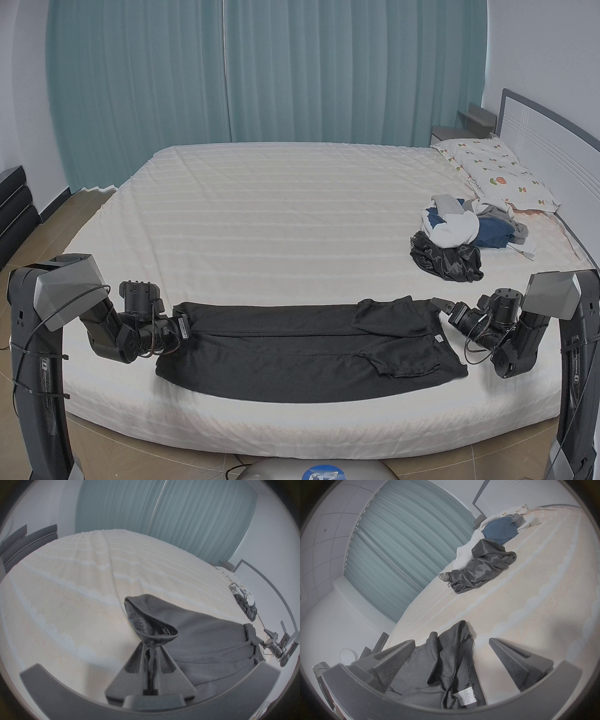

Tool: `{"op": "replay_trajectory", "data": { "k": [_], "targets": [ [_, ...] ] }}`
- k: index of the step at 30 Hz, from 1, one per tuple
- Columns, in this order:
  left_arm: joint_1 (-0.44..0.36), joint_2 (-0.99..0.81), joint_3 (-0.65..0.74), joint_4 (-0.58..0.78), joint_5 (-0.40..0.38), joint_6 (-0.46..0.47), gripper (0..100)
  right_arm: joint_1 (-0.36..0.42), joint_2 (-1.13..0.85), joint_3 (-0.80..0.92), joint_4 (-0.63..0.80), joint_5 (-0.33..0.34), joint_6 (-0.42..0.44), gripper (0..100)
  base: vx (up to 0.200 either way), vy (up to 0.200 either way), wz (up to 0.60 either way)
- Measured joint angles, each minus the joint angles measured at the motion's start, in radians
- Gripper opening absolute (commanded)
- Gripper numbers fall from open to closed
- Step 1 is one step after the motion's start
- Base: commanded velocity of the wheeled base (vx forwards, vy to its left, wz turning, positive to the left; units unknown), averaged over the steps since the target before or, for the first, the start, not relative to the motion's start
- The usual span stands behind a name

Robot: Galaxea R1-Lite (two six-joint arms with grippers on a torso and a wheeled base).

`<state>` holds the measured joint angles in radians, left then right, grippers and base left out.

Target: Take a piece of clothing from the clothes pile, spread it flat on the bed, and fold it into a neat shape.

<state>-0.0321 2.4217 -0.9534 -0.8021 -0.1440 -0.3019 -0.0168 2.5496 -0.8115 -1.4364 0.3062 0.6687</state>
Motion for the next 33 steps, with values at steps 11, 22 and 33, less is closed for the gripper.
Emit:
{"op": "replay_trajectory", "data": {
  "k": [11, 22, 33],
  "targets": [
    [0.016, -0.024, 0.008, -0.023, 0.043, -0.006, 0, 0.0, -0.003, 0.003, -0.001, 0.0, 0.0, 100, 0.0, 0.0, 0.0],
    [0.052, -0.055, 0.018, 0.011, 0.03, -0.002, 0, -0.002, -0.003, 0.008, -0.002, -0.001, 0.0, 100, 0.0, 0.0, 0.0],
    [0.081, -0.093, 0.019, 0.045, -0.009, -0.001, 0, -0.001, -0.004, 0.009, -0.002, 0.0, 0.0, 100, 0.0, 0.0, 0.0]
  ]
}}
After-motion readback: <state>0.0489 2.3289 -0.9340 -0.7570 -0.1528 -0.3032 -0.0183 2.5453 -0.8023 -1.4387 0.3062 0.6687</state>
